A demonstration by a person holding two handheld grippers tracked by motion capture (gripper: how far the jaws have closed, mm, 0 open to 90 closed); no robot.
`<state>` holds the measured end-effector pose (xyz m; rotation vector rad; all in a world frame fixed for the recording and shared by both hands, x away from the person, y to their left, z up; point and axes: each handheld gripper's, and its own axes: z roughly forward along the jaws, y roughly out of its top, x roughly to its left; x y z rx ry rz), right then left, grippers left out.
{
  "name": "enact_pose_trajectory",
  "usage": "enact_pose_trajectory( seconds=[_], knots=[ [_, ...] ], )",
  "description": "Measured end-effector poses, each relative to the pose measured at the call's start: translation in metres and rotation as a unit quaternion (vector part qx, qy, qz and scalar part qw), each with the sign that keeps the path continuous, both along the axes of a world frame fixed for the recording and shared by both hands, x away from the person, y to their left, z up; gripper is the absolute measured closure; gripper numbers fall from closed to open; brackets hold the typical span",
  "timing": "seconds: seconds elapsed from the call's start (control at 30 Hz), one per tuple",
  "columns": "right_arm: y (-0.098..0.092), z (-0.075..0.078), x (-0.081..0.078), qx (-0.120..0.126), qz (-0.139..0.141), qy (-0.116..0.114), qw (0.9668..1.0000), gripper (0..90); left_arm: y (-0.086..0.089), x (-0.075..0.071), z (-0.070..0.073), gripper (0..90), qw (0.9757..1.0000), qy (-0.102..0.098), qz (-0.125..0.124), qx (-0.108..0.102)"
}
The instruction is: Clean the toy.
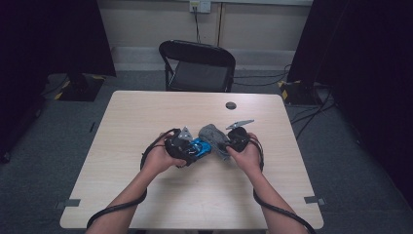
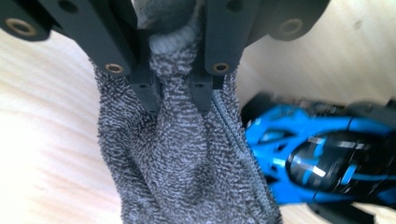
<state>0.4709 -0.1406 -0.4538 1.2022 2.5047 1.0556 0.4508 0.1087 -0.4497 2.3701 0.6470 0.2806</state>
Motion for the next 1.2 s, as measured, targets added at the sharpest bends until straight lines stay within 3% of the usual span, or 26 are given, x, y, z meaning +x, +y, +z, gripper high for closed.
enact_pose_trajectory(
  seconds=[0.4, 0.83, 0.97, 1.2],
  knots=[
    [-0.007, -0.006, -0.012, 0.014, 0.022, 0.017, 0.9995, 78.1, 0.009, 0.007, 0.002, 28.3, 0.9996, -0.003, 0.026, -0.013],
    [-0.001, -0.014, -0.029, 0.029, 0.060, 0.037, 0.9971, 78.1, 0.022, 0.020, 0.004, 28.4, 0.9979, -0.004, 0.065, -0.010],
    [-0.003, -0.008, -0.035, 0.040, 0.066, 0.031, 0.9966, 78.1, 0.026, 0.021, 0.005, 28.3, 0.9976, -0.002, 0.069, -0.009],
    [-0.024, 0.012, -0.029, 0.046, 0.033, 0.009, 0.9984, 78.3, 0.024, 0.015, 0.010, 28.4, 0.9984, -0.005, 0.056, -0.007]
  ],
)
